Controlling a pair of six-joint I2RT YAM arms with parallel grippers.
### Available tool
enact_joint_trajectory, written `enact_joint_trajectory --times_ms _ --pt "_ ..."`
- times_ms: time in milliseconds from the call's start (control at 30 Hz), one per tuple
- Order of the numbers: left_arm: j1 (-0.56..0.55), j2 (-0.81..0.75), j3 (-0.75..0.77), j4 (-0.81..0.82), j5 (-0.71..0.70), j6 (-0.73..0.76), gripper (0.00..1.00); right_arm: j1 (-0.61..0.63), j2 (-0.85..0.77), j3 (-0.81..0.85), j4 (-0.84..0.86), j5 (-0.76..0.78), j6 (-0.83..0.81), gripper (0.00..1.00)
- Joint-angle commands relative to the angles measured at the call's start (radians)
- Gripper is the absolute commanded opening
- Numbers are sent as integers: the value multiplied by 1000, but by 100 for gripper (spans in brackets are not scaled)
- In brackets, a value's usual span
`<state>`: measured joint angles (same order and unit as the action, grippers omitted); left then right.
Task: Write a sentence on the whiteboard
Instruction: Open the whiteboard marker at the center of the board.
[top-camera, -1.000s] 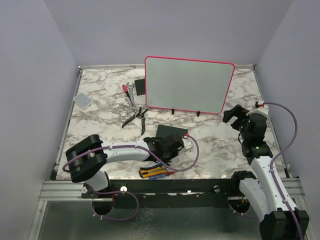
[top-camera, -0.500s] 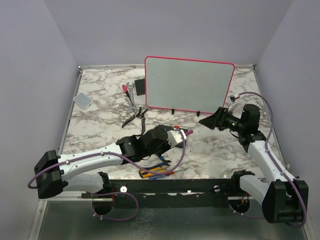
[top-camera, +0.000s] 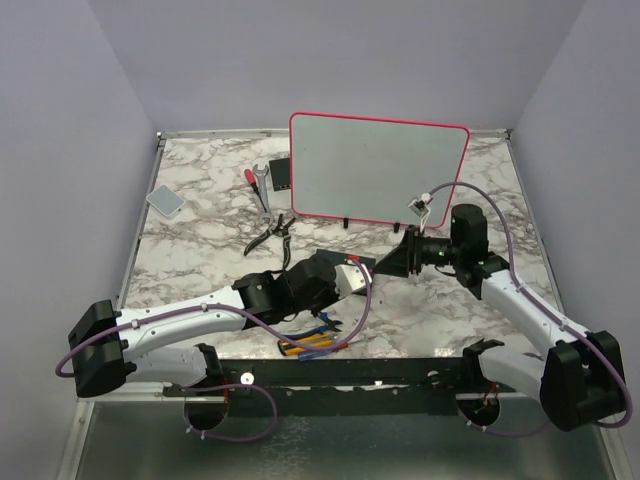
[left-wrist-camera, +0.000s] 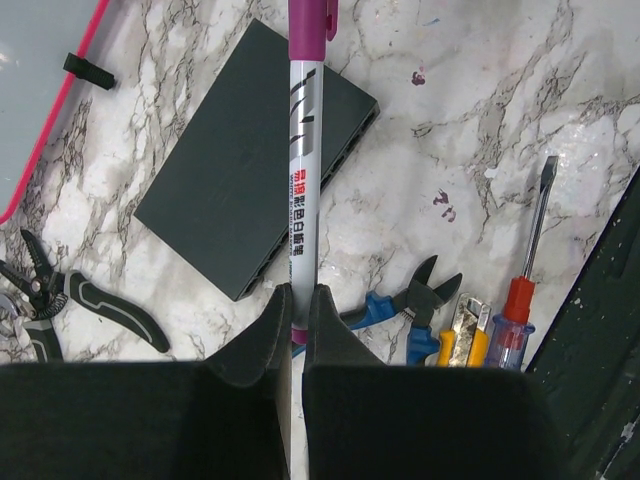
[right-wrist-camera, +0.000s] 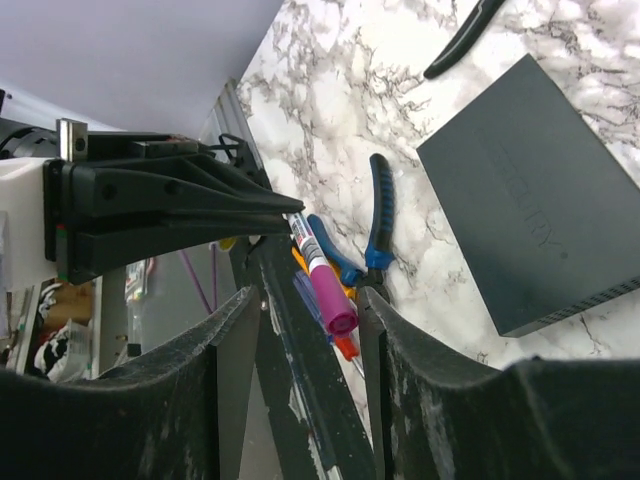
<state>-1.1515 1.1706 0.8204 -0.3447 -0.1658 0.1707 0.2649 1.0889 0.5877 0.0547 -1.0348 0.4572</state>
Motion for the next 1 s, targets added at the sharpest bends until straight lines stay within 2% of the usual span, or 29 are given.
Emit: enact_joint_trajectory --times_ms 0,200,300,467,633,800,833,900,933,967 --pt "3 1 -2 -19 -12 12 0 26 33 23 -33 -23 -30 46" --pt "3 3 -2 -18 -8 12 0 49 66 30 -32 -10 -46 45" --pt "3 3 -3 -18 -2 12 0 57 79 32 -30 -6 -50 40" --pt "3 3 -2 -20 4 12 0 65 96 30 -21 -1 -55 28" --pt "3 -7 -2 -20 21 14 0 66 83 8 46 -1 -29 2" --pt "7 -25 2 -19 20 5 2 67 58 -31 160 -8 29 0" --pt "12 -31 6 -19 21 -4 12 67 51 -38 172 9 35 0" --pt "33 -54 14 -13 35 -23 55 67 34 -56 205 50 50 0" --pt "55 -70 17 -4 54 -37 72 66 24 -69 237 70 65 0" --pt "82 -94 19 10 80 -56 81 65 11 -84 276 87 88 0"
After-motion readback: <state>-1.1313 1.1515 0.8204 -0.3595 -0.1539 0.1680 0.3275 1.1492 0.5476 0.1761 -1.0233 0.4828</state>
